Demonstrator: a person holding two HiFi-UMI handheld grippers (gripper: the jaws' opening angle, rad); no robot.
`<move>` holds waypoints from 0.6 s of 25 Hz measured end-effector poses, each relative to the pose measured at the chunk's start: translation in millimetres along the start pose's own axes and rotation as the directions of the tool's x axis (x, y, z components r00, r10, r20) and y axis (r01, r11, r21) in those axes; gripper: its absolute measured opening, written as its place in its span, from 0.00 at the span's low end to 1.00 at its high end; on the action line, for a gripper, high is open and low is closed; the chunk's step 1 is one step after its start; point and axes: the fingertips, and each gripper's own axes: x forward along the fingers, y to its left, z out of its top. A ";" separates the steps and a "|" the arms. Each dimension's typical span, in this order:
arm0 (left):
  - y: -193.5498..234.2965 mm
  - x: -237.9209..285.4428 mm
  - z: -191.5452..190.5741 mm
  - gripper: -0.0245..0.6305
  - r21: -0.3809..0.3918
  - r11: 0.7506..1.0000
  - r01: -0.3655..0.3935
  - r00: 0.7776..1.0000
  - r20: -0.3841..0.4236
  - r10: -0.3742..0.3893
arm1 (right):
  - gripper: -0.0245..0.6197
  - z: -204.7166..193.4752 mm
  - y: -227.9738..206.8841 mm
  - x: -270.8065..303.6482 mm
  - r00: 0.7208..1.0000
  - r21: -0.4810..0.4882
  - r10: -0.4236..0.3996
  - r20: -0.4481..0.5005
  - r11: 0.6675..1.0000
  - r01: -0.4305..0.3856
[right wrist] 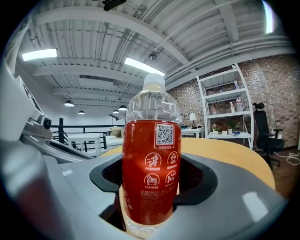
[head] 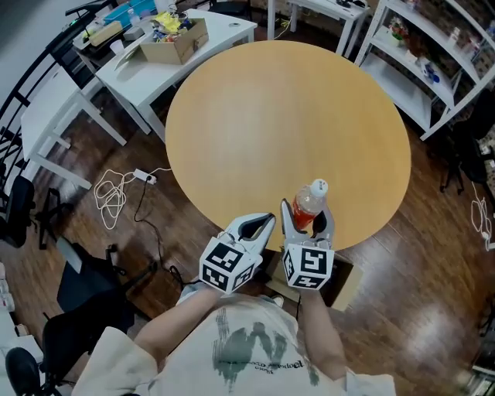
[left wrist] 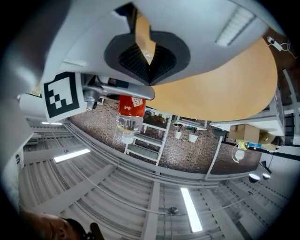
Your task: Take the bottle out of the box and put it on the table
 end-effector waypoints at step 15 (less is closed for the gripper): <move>64.5 37.6 15.1 0.02 0.023 0.999 0.028 1.000 -0.004 -0.028 | 0.52 -18.0 6.9 78.1 0.998 -0.071 -0.053 0.032 0.996 0.055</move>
